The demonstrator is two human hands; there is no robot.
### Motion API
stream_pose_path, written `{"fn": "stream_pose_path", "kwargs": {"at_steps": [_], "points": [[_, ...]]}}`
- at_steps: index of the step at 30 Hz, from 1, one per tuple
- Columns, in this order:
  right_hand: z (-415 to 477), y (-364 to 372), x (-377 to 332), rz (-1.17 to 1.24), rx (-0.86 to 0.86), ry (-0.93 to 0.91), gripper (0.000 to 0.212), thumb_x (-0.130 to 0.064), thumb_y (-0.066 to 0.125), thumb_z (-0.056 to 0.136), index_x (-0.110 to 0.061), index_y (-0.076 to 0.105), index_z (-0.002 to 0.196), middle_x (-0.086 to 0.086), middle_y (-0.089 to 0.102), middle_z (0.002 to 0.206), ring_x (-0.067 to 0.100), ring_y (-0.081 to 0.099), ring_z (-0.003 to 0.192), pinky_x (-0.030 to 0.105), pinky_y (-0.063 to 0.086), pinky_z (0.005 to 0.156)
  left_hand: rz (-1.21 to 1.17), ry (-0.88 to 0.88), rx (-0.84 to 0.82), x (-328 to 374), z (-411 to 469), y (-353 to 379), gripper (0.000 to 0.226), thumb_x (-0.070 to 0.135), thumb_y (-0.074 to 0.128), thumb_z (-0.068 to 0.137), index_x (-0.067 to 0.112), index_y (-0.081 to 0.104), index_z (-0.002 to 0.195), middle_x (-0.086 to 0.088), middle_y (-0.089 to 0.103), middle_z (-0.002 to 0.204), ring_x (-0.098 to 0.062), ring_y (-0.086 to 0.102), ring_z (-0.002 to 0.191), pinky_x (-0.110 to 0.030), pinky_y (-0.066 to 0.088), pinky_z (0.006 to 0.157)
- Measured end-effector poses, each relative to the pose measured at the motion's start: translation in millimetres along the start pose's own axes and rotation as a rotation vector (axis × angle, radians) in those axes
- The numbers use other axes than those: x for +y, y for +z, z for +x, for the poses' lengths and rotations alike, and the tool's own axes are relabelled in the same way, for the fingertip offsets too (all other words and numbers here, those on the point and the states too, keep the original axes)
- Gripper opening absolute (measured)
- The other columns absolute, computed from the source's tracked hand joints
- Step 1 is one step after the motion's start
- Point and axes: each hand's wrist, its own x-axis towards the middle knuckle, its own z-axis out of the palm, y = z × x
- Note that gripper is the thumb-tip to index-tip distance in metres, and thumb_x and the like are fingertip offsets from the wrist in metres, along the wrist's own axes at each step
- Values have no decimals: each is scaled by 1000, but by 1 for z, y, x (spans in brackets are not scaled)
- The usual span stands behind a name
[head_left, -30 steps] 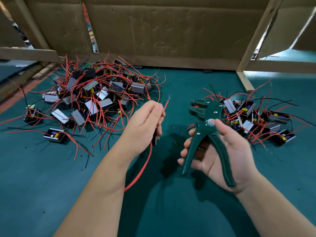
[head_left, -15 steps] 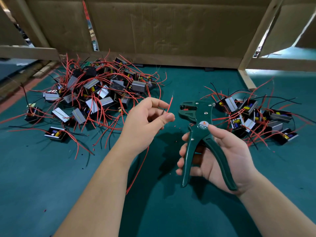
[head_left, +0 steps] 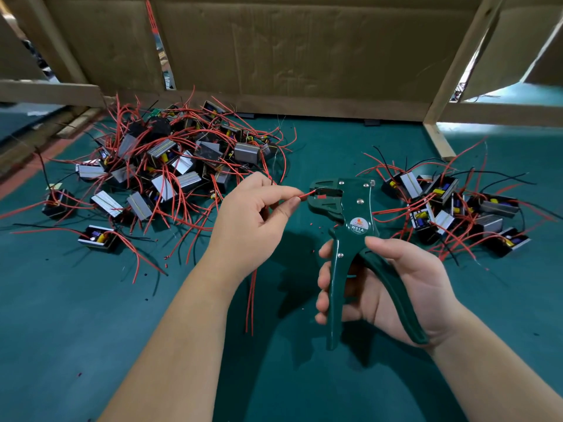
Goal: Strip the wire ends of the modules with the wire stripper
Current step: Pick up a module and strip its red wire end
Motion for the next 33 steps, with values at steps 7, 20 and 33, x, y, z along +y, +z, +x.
{"fn": "stream_pose_path", "kwargs": {"at_steps": [7,20,33], "points": [[-1,0,2,-43,13,-7,54,-40,81,62,-4,66,99,24,61,84,38,63,72,50,53,69,92,74,28,-2,1,0,18,14,61,87,20,74,98,5,43,76,-4,43,69,-12,32,63],[-1,2,2,-121,72,-42,55,-47,83,61,-5,65,91,22,60,77,34,63,64,47,54,63,83,112,57,-2,1,4,18,8,61,86,10,74,97,2,45,75,-3,43,70,-10,34,67],[0,8,7,-189,229,-66,41,-51,61,75,-10,62,78,19,55,64,29,56,48,40,51,52,202,141,30,-1,1,2,15,16,58,90,12,71,95,7,43,78,-5,41,69,-15,33,64]]}}
